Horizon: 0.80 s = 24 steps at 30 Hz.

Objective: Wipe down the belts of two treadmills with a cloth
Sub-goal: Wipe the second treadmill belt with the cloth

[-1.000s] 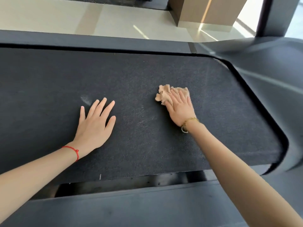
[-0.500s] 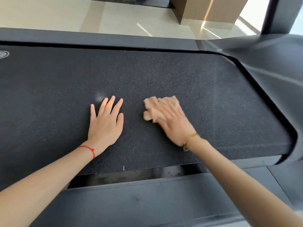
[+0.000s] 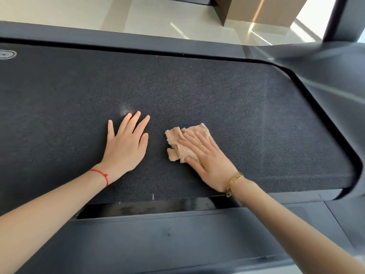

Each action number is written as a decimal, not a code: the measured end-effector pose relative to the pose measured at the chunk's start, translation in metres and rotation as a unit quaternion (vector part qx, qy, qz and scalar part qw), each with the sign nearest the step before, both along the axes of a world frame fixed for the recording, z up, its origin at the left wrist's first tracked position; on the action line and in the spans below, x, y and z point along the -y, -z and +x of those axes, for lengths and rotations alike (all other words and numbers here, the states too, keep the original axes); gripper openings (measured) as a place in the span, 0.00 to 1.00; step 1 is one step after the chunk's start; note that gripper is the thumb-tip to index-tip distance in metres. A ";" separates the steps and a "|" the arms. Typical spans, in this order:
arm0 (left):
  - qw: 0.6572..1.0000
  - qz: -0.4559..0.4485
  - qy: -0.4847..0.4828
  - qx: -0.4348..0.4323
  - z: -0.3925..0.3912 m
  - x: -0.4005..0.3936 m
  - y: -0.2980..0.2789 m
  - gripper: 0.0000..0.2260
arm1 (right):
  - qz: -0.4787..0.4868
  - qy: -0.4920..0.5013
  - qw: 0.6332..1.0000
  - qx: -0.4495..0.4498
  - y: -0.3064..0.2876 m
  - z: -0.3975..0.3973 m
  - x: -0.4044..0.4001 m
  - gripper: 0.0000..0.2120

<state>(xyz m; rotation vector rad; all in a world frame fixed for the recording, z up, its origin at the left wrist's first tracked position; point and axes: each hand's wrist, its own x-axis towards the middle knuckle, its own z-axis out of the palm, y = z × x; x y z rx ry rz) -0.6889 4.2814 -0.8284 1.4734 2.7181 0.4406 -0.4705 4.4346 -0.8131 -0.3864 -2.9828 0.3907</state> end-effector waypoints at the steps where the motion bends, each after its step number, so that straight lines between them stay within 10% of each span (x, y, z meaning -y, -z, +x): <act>1: 1.000 -0.007 -0.003 -0.001 -0.004 0.007 0.000 0.24 | -0.002 0.020 1.000 -0.002 -0.001 -0.006 -0.008 0.27; 10: 0.998 -0.035 -0.048 0.011 -0.058 0.066 -0.002 0.24 | 0.030 0.094 0.994 0.041 -0.006 -0.116 -0.001 0.26; 17: 0.999 -0.017 -0.042 0.004 -0.056 0.074 -0.001 0.25 | 0.014 -0.028 0.999 0.026 -0.001 -0.075 0.089 0.26; 24: 0.999 -0.024 -0.020 0.009 -0.057 0.076 -0.004 0.24 | 0.001 0.075 0.995 0.062 -0.006 -0.013 0.066 0.29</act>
